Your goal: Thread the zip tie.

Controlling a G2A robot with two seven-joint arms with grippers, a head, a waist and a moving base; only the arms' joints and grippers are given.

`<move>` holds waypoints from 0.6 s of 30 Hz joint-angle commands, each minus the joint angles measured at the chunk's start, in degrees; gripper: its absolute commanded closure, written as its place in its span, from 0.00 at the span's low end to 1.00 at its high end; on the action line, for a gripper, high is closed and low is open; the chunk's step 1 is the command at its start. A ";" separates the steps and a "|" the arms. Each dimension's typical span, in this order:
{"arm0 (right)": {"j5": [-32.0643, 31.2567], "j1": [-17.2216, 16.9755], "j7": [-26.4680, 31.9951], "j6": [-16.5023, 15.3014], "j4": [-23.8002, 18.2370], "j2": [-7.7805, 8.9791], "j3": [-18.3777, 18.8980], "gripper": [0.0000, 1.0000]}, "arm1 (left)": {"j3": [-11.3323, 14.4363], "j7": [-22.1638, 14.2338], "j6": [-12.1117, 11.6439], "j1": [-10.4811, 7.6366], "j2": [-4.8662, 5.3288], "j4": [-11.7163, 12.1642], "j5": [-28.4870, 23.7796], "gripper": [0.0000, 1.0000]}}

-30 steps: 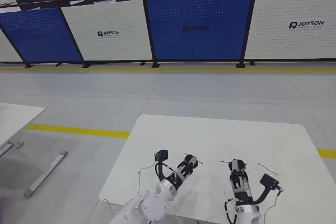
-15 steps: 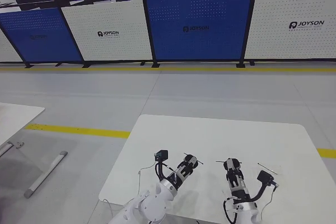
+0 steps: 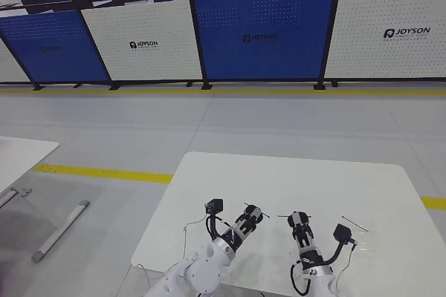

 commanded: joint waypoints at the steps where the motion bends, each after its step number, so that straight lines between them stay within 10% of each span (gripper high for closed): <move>1: 0.00 0.00 0.00 -0.01 0.00 0.00 0.00 1.00 | 0.00 0.00 0.00 0.00 0.00 0.00 0.00 1.00; 18: 4.53 0.43 8.51 1.52 0.06 -0.51 1.03 1.00 | 0.00 0.00 0.00 0.00 0.00 0.00 0.00 1.00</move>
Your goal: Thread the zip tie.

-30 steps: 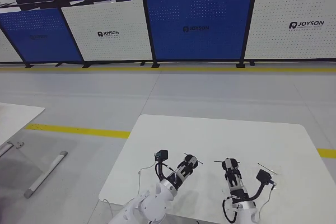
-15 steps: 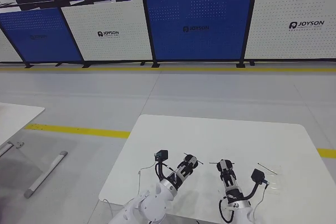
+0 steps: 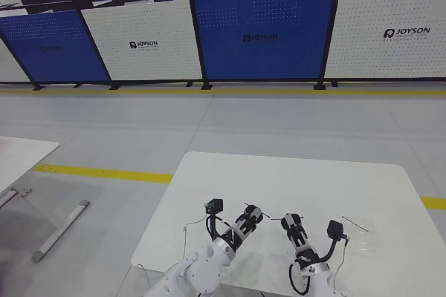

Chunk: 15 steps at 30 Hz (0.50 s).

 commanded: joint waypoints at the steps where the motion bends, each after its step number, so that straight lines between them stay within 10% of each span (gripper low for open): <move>1: -0.09 -0.01 -0.03 0.01 0.00 0.01 0.00 1.00 | 0.00 0.00 0.00 0.00 0.00 0.00 0.00 1.00; 15: 2.15 1.30 2.18 0.05 1.64 -0.83 0.71 1.00 | 0.00 0.00 0.00 0.00 0.00 0.00 0.00 1.00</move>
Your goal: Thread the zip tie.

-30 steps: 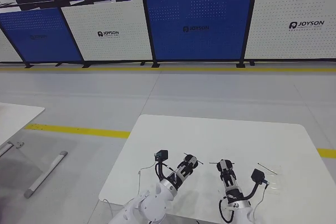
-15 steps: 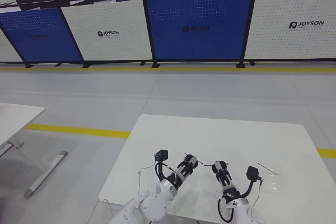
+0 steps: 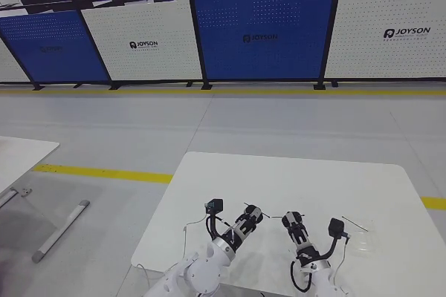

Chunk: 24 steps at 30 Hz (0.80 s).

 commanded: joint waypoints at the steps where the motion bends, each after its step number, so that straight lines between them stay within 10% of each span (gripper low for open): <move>1: 0.10 0.44 0.33 0.40 0.58 -0.18 -0.20 1.00 | 0.00 0.00 0.00 0.00 0.00 0.00 0.00 1.00; 24: -3.13 -1.18 -2.66 -0.40 -0.51 -0.91 0.48 1.00 | 0.00 0.00 0.00 0.00 0.00 0.00 0.00 1.00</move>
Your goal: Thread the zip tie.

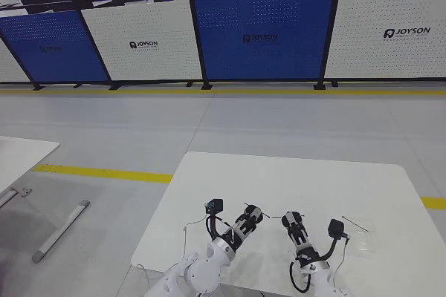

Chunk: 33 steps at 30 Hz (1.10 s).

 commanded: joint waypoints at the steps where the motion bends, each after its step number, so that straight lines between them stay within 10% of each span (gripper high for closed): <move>1: -0.98 -0.07 -1.05 0.66 -0.13 -0.21 -0.34 1.00 | 0.00 0.00 0.00 0.00 0.00 0.00 0.00 1.00; 33: -2.38 -0.45 1.11 1.41 0.26 -1.88 0.88 1.00 | 0.00 0.00 0.00 0.00 0.00 0.00 0.00 1.00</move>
